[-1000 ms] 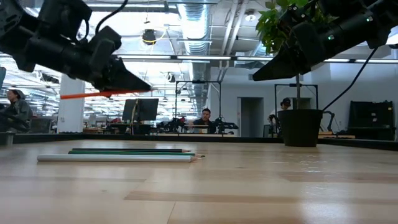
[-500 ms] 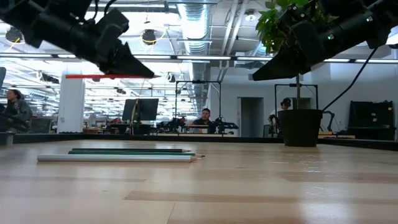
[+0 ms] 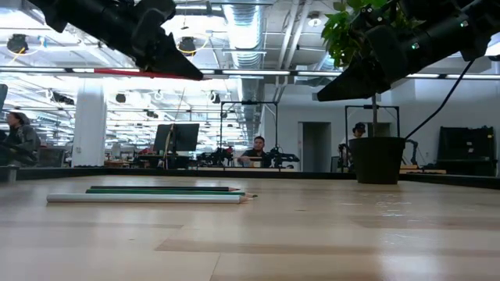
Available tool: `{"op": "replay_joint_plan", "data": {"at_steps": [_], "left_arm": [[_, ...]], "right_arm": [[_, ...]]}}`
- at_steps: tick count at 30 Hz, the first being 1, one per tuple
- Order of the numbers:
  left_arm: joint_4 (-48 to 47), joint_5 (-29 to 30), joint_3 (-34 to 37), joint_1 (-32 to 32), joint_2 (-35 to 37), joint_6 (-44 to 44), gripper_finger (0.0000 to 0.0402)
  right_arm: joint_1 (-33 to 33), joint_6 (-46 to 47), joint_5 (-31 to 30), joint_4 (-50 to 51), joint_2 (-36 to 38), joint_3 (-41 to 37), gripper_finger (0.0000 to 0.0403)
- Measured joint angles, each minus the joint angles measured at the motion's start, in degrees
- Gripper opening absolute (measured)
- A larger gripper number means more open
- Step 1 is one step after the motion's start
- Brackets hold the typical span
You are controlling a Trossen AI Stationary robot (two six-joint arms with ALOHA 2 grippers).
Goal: Sort pens & pencils
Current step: Put the orange pencil in the blue bin
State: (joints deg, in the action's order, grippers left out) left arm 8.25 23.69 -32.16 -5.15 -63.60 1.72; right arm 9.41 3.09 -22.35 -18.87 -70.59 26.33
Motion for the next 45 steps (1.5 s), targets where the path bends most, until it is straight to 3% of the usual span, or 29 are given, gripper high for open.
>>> {"op": "replay_joint_plan", "data": {"at_steps": [7, 14, 22, 25, 35, 41, 45], "left_arm": [[0.1, -15.7, 0.0, -1.2, 4.6, 0.9, 0.0011], [-5.2, -18.7, 0.0, -7.4, 10.3, 2.2, 0.0011], [-5.2, -20.2, 2.1, -20.1, 11.1, 5.0, 0.0011], [-5.0, -18.8, 2.4, -25.4, 11.1, 5.8, 0.0011], [-4.9, -6.2, 2.4, -42.0, 8.8, 14.2, 0.0011], [-4.9, 0.8, 2.4, -47.2, 6.5, 17.3, 0.0011], [-5.5, 2.3, 2.4, -48.9, 6.2, 18.8, 0.0011]], "right_arm": [[0.0, 1.5, 4.4, -0.6, 0.0, 0.0, 0.0113], [1.7, 4.6, 4.5, -0.6, 0.0, 0.0, 0.0113], [5.4, 6.1, 4.5, -4.6, 0.0, 0.0, 0.0113], [6.5, 6.1, 4.5, -6.3, 0.0, 0.0, 0.0113], [9.4, 6.1, 4.3, -7.3, 0.0, 0.0, 0.0113], [10.5, 6.1, 4.3, -7.8, 0.0, 0.0, 0.0113], [10.5, 6.0, 4.3, -8.8, 0.0, 0.0, 0.0113]]}}
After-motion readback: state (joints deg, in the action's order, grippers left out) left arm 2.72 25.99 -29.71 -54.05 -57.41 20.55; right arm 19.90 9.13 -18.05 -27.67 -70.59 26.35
